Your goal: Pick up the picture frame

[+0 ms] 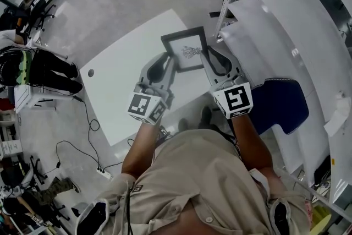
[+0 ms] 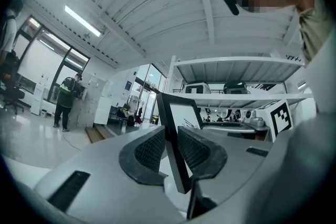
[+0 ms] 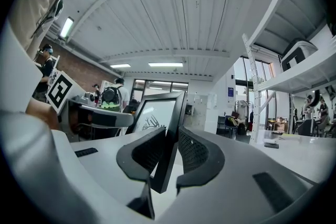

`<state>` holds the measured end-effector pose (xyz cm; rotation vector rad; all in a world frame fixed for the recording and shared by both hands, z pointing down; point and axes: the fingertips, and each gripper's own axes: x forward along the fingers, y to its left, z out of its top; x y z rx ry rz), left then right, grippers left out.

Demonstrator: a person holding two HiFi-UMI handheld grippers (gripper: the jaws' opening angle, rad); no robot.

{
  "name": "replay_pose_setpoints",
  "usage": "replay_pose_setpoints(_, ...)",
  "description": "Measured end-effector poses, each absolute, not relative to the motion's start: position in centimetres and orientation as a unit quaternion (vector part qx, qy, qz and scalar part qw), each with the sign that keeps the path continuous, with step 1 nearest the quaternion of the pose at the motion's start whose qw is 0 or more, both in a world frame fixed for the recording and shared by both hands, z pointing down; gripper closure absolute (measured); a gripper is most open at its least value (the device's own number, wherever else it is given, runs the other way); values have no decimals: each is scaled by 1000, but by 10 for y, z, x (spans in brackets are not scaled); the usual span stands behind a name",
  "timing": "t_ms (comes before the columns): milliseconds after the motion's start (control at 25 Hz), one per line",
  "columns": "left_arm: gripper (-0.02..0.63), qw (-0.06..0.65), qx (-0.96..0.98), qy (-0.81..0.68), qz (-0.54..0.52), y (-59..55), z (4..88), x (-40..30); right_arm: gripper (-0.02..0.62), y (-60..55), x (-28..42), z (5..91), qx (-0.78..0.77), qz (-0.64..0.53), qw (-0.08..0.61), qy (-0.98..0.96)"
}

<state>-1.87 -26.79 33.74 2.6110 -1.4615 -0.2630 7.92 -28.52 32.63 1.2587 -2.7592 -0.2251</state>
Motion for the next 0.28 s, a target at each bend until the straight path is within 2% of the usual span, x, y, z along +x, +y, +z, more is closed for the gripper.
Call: replay_pose_setpoints(280,526,70,864,-491,-84,-263,343,-27,511,-282,71,332,408,-67,52,-909)
